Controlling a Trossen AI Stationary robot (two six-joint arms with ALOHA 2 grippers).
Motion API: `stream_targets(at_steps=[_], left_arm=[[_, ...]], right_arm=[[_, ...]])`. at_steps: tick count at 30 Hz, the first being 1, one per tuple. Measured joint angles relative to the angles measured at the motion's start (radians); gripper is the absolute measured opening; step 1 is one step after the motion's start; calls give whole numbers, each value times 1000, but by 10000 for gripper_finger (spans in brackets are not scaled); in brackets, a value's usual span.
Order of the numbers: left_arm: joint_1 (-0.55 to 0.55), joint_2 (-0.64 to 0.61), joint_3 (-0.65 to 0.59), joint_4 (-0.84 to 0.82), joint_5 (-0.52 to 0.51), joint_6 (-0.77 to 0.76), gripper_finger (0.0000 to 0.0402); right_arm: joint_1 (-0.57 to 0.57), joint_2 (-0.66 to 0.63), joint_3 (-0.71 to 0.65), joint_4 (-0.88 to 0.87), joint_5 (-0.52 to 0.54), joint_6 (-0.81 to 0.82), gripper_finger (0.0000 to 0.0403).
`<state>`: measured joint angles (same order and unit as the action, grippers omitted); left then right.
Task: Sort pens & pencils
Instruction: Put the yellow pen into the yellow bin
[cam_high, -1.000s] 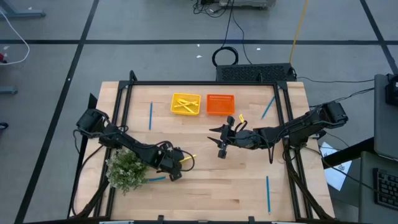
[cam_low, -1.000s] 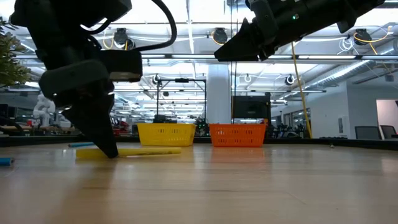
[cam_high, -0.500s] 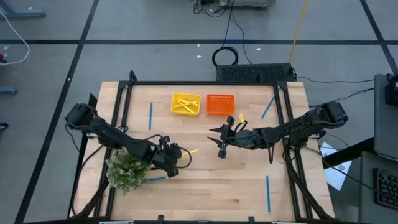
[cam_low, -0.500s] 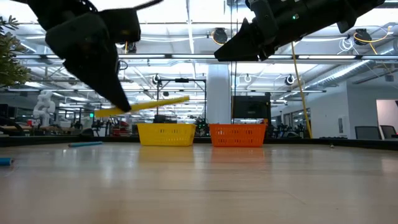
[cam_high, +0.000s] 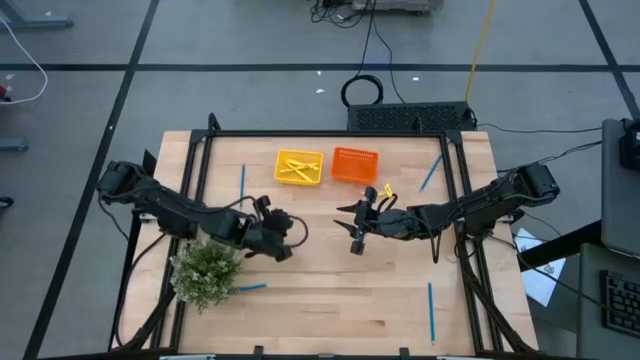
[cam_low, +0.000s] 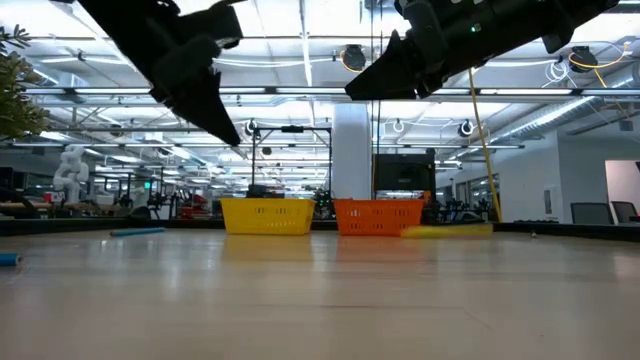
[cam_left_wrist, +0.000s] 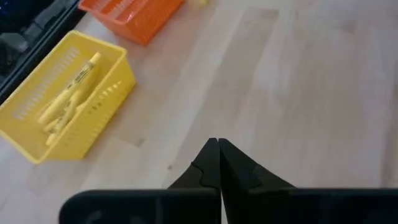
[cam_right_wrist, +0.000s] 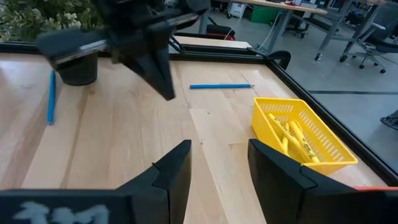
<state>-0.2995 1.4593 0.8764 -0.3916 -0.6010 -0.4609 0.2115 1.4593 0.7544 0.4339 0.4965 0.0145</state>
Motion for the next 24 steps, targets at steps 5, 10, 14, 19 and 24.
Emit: stream_targets(at_steps=[5,10,14,19,24], left_arm=[[39,1,0,14,6,33,2],[65,-9,0,91,-10,118,2],[92,-16,0,148,16,205,1],[143,-63,0,158,61,226,1],[147,-115,1,152,71,230,1]], right_arm=[[0,-17,0,-72,0,-3,146],[0,-98,0,-322,101,117,146],[-15,-145,0,-581,246,402,146],[-101,-166,0,-949,261,887,146],[-199,-166,0,-1288,260,1146,146]])
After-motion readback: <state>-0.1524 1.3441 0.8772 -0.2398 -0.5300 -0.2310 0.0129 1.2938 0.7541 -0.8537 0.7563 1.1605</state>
